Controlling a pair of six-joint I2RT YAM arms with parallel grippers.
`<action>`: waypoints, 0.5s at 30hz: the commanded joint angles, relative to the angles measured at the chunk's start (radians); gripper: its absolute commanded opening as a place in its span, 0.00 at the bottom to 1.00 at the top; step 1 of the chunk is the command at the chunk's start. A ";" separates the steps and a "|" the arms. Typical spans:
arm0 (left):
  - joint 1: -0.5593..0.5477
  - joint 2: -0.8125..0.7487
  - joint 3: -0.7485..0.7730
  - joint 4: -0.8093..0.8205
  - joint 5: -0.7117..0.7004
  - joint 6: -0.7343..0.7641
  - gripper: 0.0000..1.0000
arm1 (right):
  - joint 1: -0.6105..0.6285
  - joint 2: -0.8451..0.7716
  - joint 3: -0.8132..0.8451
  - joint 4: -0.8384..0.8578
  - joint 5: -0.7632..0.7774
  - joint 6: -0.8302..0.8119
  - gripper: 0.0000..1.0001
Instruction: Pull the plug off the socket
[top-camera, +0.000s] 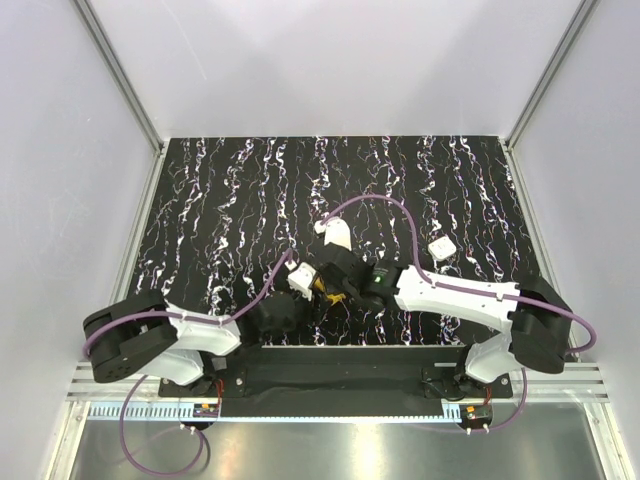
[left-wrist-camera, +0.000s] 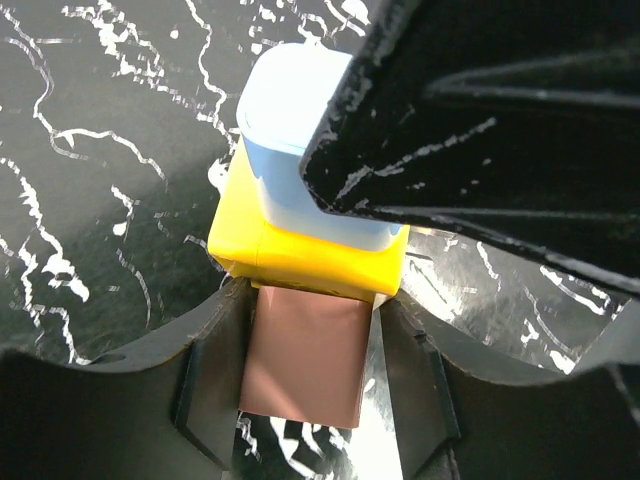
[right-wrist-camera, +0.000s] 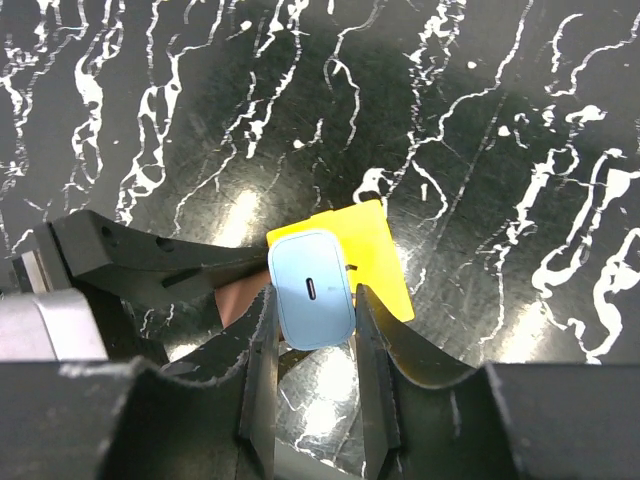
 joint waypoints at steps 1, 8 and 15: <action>0.000 -0.065 0.025 -0.019 -0.066 -0.005 0.00 | 0.044 -0.049 -0.042 0.191 0.036 0.035 0.00; 0.000 -0.072 -0.013 -0.028 -0.080 -0.022 0.00 | -0.135 -0.167 -0.077 0.163 -0.101 0.061 0.00; -0.001 -0.037 -0.003 -0.006 -0.072 -0.025 0.00 | -0.031 -0.104 -0.042 0.127 -0.022 0.038 0.00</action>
